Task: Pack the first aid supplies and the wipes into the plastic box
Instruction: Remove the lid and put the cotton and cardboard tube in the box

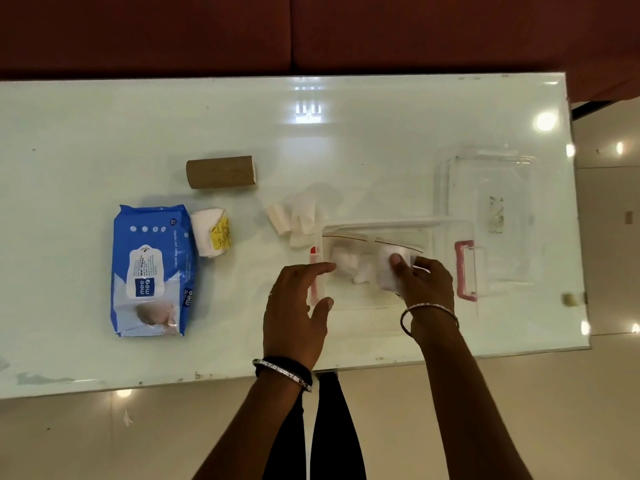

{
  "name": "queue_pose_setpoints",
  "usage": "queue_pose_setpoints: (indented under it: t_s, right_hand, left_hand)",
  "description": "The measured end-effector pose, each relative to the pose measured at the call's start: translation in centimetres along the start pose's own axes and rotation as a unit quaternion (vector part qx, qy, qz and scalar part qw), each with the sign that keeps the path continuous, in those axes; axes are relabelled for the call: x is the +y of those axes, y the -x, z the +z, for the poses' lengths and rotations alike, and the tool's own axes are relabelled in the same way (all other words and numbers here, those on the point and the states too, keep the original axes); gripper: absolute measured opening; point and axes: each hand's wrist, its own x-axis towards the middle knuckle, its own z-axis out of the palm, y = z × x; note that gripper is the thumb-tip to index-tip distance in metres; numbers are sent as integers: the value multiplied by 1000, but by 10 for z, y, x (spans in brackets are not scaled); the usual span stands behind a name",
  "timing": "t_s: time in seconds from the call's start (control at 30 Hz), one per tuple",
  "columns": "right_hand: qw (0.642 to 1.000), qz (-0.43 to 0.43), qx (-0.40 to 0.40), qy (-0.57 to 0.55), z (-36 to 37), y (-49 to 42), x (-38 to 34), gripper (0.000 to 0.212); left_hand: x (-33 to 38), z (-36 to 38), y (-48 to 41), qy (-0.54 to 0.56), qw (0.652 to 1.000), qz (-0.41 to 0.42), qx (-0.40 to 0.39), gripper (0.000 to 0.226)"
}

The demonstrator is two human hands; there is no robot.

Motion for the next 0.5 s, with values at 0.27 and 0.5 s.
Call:
queue_pose_setpoints:
  t_s: [0.27, 0.5]
  right_hand:
    - [996, -65, 31, 50, 27, -9, 2, 38]
    - [992, -85, 46, 84, 24, -10, -2, 44]
  left_hand:
    - [0, 6, 3, 31, 999, -13, 23, 57]
    - [-7, 3, 3, 68, 997, -27, 2, 52]
